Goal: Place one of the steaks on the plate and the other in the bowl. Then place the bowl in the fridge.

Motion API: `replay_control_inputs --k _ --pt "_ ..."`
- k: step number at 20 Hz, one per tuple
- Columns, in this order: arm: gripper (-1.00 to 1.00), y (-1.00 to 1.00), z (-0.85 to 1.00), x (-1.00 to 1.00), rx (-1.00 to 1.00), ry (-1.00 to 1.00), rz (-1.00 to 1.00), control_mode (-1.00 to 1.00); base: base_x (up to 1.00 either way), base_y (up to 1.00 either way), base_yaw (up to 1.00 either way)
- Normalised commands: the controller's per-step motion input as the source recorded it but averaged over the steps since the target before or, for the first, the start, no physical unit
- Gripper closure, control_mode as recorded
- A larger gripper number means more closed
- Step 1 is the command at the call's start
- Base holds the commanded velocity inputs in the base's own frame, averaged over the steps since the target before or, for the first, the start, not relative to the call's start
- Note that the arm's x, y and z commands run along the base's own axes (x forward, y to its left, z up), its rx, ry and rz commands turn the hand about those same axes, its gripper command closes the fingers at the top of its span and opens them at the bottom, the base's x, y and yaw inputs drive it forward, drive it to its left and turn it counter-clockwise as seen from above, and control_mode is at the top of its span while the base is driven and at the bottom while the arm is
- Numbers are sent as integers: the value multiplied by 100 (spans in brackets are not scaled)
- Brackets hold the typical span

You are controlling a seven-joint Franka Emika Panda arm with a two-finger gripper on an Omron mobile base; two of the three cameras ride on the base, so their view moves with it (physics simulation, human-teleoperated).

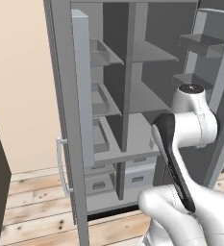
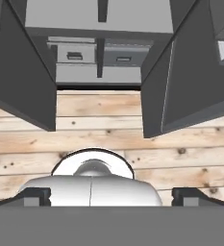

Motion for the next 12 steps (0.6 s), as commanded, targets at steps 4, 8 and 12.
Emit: replay_control_inputs --k 4,8,12 --pt "-100 0 -98 -21 0 0 -1 -100 0 0 0" --pt "-100 0 -27 -15 0 2 0 -100 0 0 0" --pt "-100 1 -1 0 0 -1 0 -100 0 0 0"
